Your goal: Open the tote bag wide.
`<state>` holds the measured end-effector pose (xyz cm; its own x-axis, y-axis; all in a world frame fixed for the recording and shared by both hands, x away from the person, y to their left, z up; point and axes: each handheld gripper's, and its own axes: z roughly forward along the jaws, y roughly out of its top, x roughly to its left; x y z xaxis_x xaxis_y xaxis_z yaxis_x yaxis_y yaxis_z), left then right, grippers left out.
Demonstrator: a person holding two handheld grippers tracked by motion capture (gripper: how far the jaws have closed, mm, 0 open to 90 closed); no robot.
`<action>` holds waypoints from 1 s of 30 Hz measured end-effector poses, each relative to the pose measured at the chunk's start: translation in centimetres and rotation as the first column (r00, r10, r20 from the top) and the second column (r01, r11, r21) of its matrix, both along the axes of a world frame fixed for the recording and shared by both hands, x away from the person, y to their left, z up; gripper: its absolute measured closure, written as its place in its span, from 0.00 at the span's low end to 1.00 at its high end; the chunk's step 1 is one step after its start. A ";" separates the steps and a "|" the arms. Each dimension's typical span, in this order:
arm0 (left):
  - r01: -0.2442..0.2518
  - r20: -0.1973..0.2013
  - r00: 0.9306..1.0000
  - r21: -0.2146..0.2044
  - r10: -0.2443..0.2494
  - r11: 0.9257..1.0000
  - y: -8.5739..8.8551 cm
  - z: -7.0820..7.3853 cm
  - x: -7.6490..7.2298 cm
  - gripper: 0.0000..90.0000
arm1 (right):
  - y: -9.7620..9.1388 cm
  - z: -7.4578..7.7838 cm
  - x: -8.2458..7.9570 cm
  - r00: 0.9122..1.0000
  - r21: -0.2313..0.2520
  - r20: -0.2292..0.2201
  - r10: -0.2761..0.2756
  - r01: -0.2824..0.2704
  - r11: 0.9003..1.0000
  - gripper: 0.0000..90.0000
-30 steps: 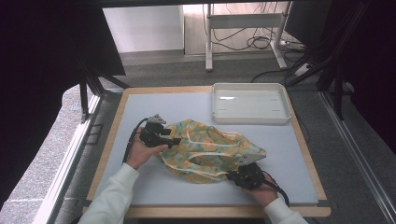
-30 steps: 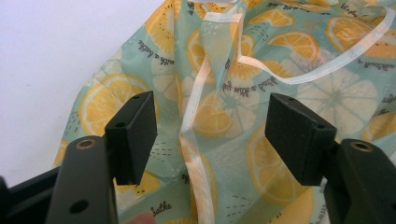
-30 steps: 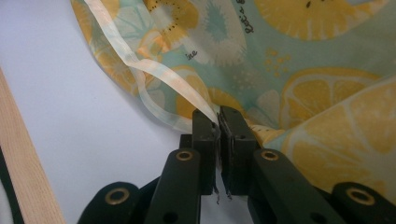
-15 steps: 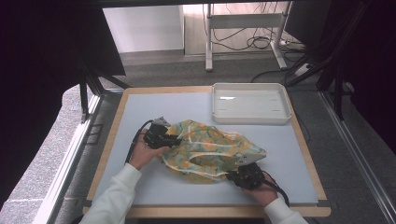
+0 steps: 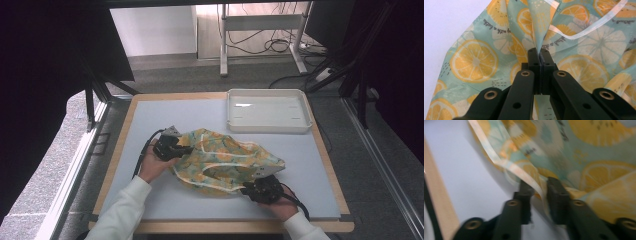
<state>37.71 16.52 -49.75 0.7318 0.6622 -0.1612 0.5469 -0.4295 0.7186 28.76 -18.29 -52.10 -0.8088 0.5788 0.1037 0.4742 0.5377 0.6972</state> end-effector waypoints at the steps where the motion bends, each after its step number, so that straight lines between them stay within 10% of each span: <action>1: 0.000 0.002 1.000 -0.001 0.000 1.000 0.0 0.0 0.0 1.00 | -0.1 0.4 -0.2 1.000 0.017 0.011 0.001 -0.001 1.000 0.71; 17: -0.007 0.011 1.000 -0.007 0.007 1.000 0.1 0.1 -0.1 1.00 | -2.2 6.0 -3.4 0.993 0.222 0.088 -0.085 0.063 0.973 0.42; 30: -0.009 0.019 1.000 -0.017 0.009 1.000 0.4 0.3 -0.2 1.00 | -2.4 8.4 2.8 0.976 0.204 0.126 -0.176 0.148 0.968 0.45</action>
